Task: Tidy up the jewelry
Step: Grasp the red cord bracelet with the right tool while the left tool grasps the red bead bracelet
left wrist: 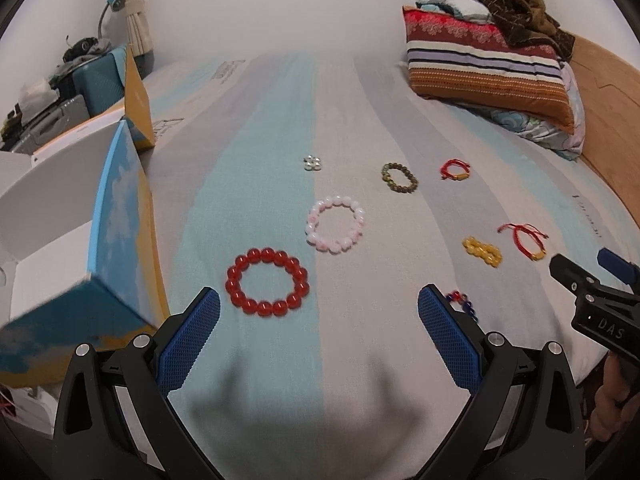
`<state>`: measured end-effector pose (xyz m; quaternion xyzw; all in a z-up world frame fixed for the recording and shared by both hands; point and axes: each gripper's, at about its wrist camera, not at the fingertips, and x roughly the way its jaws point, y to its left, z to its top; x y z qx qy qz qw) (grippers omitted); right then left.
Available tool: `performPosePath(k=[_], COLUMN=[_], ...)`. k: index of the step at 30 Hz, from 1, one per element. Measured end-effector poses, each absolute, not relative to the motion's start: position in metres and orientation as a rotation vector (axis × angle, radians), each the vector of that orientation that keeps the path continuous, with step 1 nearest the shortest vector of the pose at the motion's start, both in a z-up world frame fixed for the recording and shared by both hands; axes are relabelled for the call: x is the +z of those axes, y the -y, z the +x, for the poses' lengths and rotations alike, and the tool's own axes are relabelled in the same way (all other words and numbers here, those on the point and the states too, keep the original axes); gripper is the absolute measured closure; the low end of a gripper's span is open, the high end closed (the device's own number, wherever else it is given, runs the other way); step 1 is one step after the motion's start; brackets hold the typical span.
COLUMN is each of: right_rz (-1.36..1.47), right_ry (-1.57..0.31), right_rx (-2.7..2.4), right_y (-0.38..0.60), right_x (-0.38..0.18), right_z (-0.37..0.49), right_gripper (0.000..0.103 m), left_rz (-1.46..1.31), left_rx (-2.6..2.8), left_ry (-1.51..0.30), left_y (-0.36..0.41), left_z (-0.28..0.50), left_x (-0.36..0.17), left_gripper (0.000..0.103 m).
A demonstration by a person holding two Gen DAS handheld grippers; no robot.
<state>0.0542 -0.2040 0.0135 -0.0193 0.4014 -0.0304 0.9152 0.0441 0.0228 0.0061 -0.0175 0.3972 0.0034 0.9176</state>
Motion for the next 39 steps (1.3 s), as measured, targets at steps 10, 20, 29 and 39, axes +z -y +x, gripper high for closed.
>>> performPosePath(k=[10,20,29,39], right_rz=[-0.029,0.001,0.044,0.072], right_ry=[-0.898,-0.972,-1.038,-1.091], right_rx=[-0.094,-0.09,-0.136,-0.127], right_y=[0.226,0.249,0.275,0.281], right_x=[-0.004,-0.025,-0.051,-0.07], right_z=[0.11,0.148,0.16,0.165], right_gripper=[0.007,0.007,0.014,0.034], left_rz=[-0.027,-0.006,-0.028,-0.036], left_rx=[0.018,0.033,-0.001,-0.013], left_ry=[-0.91,-0.958,-1.013,-1.034], left_y=[-0.03,-0.031,-0.032,-0.034], left_z=[0.102,0.123,0.128,0.123], left_x=[-0.016,-0.046,-0.067,-0.072], left_gripper=[0.006,0.006,0.009,0.041])
